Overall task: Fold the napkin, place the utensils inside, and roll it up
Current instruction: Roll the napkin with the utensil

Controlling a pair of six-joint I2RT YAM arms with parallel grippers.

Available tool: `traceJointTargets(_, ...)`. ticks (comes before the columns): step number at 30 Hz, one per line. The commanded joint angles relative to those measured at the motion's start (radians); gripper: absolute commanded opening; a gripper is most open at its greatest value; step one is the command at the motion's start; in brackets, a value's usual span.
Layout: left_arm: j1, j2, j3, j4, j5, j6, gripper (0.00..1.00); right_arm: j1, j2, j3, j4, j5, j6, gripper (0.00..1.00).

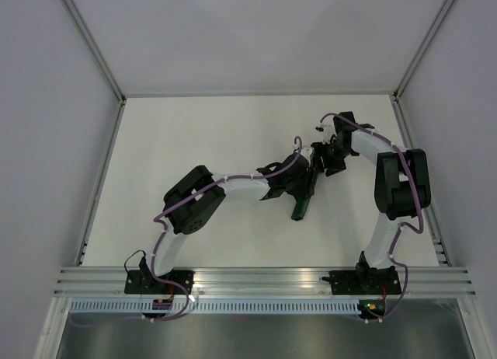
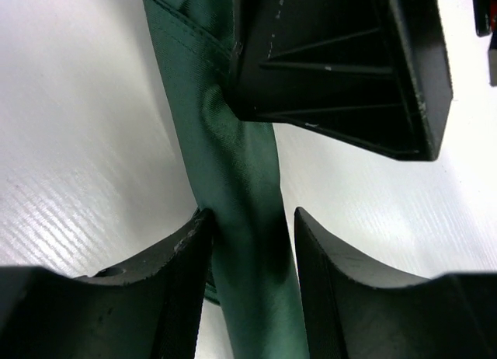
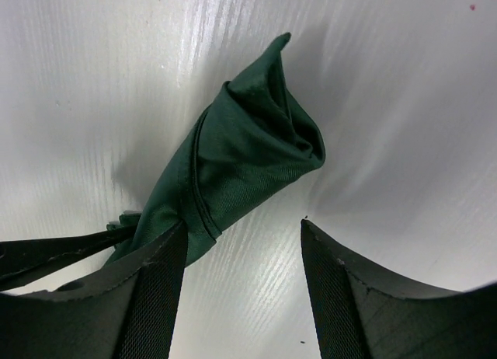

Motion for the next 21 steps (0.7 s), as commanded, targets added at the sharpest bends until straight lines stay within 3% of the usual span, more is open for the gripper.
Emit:
traceJointTargets(1,0.007,-0.005,-0.053,-0.149,0.022,0.019,0.53,0.011,0.022,0.047,0.001,0.024,0.038,0.65)
traceJointTargets(13,0.010,-0.040,-0.065,-0.146,0.022,0.038,0.54,0.022,-0.008,0.078,-0.013,0.021,0.022,0.65)
traceJointTargets(21,0.015,-0.039,-0.071,-0.129,0.022,0.023,0.54,0.022,-0.123,0.032,-0.046,-0.088,-0.008,0.63)
